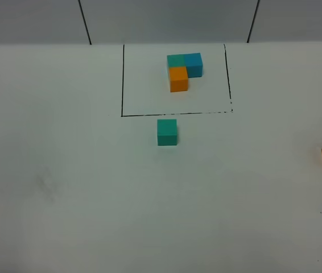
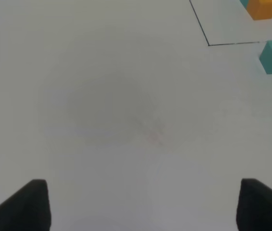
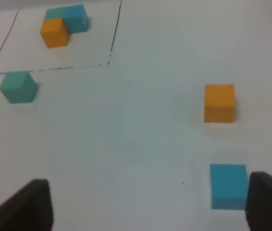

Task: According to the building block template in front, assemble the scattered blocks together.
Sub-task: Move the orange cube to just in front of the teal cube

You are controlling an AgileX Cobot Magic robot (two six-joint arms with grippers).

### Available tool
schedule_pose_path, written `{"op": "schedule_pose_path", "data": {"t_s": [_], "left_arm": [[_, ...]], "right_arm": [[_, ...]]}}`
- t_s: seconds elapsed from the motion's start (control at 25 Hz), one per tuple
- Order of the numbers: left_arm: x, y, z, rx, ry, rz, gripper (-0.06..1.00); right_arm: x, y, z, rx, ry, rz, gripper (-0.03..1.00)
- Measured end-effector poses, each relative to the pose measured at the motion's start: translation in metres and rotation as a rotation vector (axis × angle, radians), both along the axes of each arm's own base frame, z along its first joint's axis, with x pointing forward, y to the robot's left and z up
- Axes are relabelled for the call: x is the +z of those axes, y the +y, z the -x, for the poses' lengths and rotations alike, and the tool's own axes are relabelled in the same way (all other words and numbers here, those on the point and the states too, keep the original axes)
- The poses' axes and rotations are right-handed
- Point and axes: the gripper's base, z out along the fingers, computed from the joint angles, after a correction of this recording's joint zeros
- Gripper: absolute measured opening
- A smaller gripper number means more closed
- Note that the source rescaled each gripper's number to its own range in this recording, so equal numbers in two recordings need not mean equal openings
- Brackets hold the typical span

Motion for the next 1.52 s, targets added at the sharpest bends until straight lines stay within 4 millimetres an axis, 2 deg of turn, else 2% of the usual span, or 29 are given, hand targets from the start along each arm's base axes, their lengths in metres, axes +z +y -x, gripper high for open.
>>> {"op": "schedule_pose_path", "data": {"t_s": [0.92,1.28,1.4,1.52], "left_arm": [[0.0,0.0,0.0,0.0,0.001,0.0,0.72],[0.0,0.0,0.0,0.001,0.001,0.001,0.72],[0.0,0.0,0.0,0.001,0.001,0.001,0.72],[0.0,0.0,0.0,0.001,0.001,0.001,0.72]], "right_arm": [[0.0,0.0,0.0,0.0,0.0,0.0,0.64],[0.001,0.004,0.0,0.014,-0.005,-0.071,0.64],[0.006,0.004,-0.008,-0.022,0.041,-0.14,0.64],[0.016,0.004,-0.035,-0.052,0.162,-0.172,0.65]]}}
